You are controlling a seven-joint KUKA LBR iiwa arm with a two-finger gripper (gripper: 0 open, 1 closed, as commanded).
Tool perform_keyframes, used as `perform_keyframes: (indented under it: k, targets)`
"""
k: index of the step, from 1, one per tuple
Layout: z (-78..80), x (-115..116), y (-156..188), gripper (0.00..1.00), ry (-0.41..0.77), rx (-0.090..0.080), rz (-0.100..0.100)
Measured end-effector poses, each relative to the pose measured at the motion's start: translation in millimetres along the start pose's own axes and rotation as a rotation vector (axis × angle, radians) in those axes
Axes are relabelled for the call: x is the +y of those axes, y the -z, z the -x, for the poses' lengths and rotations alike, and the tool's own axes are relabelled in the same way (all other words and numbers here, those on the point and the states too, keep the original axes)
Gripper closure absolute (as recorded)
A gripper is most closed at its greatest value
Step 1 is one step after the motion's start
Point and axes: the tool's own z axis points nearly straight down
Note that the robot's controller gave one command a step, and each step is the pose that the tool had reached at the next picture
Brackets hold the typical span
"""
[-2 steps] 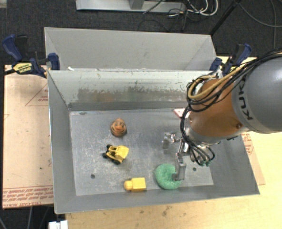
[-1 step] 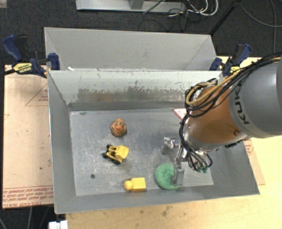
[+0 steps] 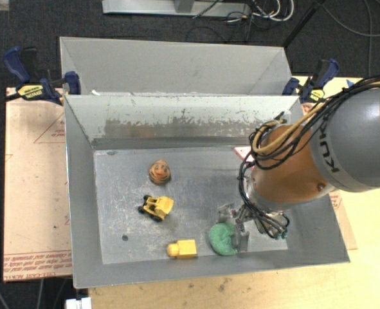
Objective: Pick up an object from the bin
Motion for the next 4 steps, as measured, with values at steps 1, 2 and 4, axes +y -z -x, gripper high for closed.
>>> perform_keyframes:
  k: [1, 2, 4]
  targets:
    - [0.0, 0, 0, 1.0, 0.0, 0.0, 0.0]
    - [11.9, 1, 115, 1.0, -0.01, -0.007, -0.002]
    - [25.7, -4, 164, 1.0, 0.006, -0.002, -0.001]
